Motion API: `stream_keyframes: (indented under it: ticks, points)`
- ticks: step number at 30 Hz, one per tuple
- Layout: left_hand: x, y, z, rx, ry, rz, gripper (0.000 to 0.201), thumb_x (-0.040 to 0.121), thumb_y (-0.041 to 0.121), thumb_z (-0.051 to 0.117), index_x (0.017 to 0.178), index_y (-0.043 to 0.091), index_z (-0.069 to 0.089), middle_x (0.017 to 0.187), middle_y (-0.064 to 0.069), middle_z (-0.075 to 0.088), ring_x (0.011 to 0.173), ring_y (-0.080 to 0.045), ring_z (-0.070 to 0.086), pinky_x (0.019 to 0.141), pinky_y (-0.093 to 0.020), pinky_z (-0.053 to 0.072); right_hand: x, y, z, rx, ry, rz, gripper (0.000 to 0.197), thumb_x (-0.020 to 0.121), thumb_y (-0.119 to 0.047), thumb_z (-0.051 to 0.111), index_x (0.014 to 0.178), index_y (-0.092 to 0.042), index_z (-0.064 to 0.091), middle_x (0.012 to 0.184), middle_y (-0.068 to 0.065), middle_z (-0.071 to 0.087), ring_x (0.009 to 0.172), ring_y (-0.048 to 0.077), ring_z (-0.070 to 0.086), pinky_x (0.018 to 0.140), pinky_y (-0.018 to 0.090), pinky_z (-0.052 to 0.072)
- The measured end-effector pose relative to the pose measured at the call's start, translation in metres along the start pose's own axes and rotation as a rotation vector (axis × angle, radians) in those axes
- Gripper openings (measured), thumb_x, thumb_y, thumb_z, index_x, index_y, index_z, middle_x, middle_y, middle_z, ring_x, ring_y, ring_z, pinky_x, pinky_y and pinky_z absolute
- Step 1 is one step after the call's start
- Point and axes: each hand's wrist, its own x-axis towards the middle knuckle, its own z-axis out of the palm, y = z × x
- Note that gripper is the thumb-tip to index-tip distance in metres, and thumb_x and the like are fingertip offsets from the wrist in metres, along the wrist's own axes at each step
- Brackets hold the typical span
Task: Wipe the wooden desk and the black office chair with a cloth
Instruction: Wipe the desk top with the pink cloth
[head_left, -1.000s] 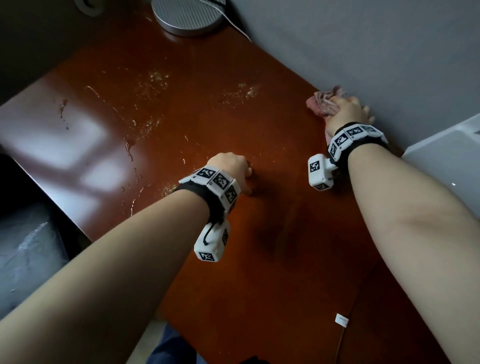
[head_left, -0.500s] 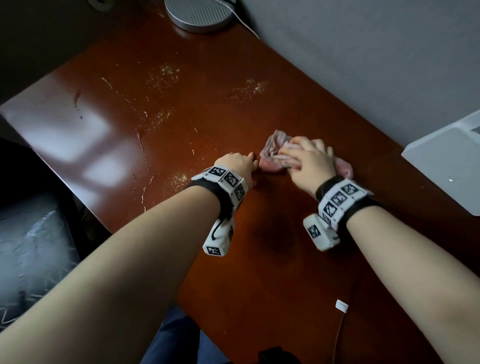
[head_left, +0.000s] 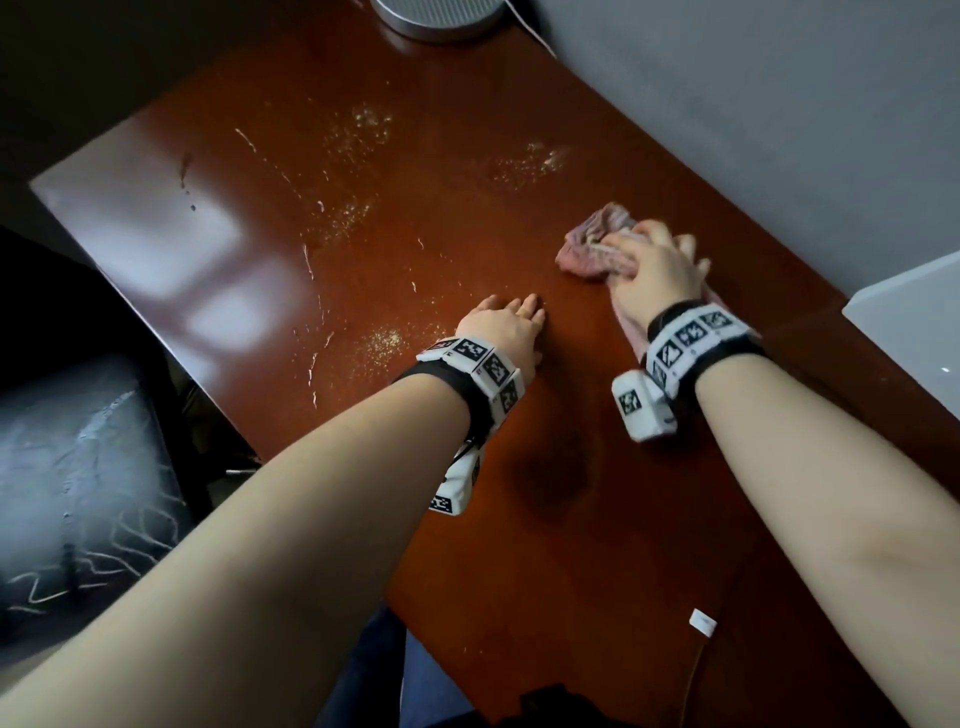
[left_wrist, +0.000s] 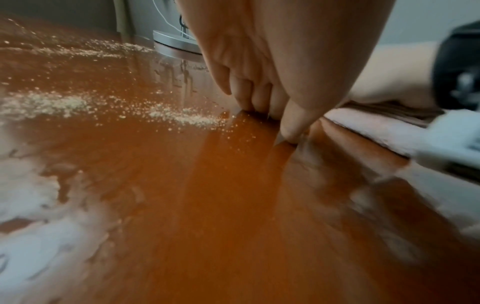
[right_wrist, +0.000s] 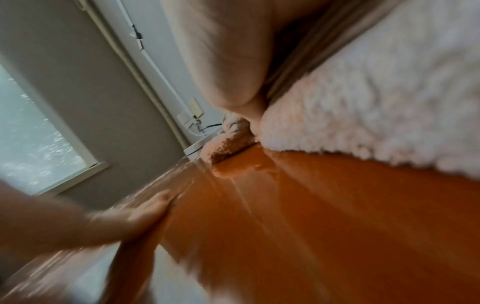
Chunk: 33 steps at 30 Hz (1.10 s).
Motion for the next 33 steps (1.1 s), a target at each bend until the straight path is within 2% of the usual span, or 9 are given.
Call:
stream_keyframes:
  ticks: [3,5,10,16,22,28,33]
  points:
    - [-0.001,0.000,0.003,-0.022,0.001,-0.004,0.065,0.100,0.036,0.038,0.152,0.014,0.005,0.160,-0.003,-0.002,0.147,-0.017,0.006,0.118,-0.034,0.003,0.024,-0.009,-0.004,0.032,-0.004,0.089,0.044,0.088,-0.023,0.060,0.129,-0.038,0.053,0.142,-0.007,0.037,0.120,0.030,0.035,0.099,0.046,0.031]
    - [-0.006,-0.003,0.007,-0.022,0.049,0.008,0.068,0.099,0.038,0.042,0.152,0.014,0.007,0.160,-0.004,0.000,0.147,-0.018,0.005,0.118,-0.034,0.002,0.027,-0.013,-0.004,0.045,-0.004,0.125,0.045,0.088,-0.022,0.060,0.129,-0.038,0.053,0.143,-0.007,0.036,0.121,0.029,0.034,0.099,0.045,0.031]
    - [-0.034,-0.018,0.023,-0.010,0.224,-0.042,0.061,0.101,0.035,0.033,0.152,0.013,0.007,0.160,-0.005,0.000,0.147,-0.018,-0.002,0.117,-0.034,-0.006,-0.001,-0.026,-0.002,0.054,0.004,0.127,0.043,0.089,-0.020,0.057,0.127,-0.039,0.054,0.143,-0.010,0.035,0.117,0.030,0.035,0.097,0.041,0.033]
    - [-0.076,-0.042,0.045,-0.168,0.306,-0.244,0.060,0.102,0.040,0.019,0.152,0.014,-0.003,0.159,-0.003,-0.010,0.146,-0.016,-0.010,0.116,-0.032,-0.010,-0.054,-0.049,0.013,0.003,-0.022,0.066,0.047,0.087,-0.019,0.060,0.128,-0.040,0.053,0.143,-0.010,0.036,0.117,0.028,0.036,0.097,0.042,0.031]
    - [-0.124,-0.082,0.082,-0.265,0.342,-0.490,0.059,0.101,0.041,0.006,0.151,0.012,-0.008,0.157,-0.005,-0.017,0.145,-0.017,-0.014,0.116,-0.033,-0.011,-0.104,-0.062,0.031,-0.020,-0.032,0.085,0.048,0.086,-0.021,0.059,0.129,-0.040,0.053,0.142,-0.007,0.037,0.116,0.030,0.037,0.095,0.043,0.031]
    - [-0.156,-0.118,0.117,-0.439,0.383,-0.708,0.054,0.103,0.026,0.017,0.151,0.006,0.005,0.159,-0.008,-0.004,0.147,-0.020,-0.003,0.118,-0.035,-0.002,-0.156,-0.083,0.046,-0.018,-0.041,0.097,0.048,0.085,-0.019,0.059,0.128,-0.040,0.054,0.142,-0.007,0.036,0.115,0.030,0.036,0.096,0.044,0.032]
    - [-0.171,-0.132,0.134,-0.484,0.317,-0.658,0.054,0.099,0.016,0.027,0.150,0.007,0.011,0.160,-0.008,0.002,0.147,-0.024,0.000,0.118,-0.036,0.001,-0.202,-0.098,0.060,-0.045,-0.054,0.042,0.048,0.083,-0.022,0.059,0.128,-0.040,0.054,0.141,-0.008,0.037,0.116,0.028,0.035,0.096,0.043,0.031]
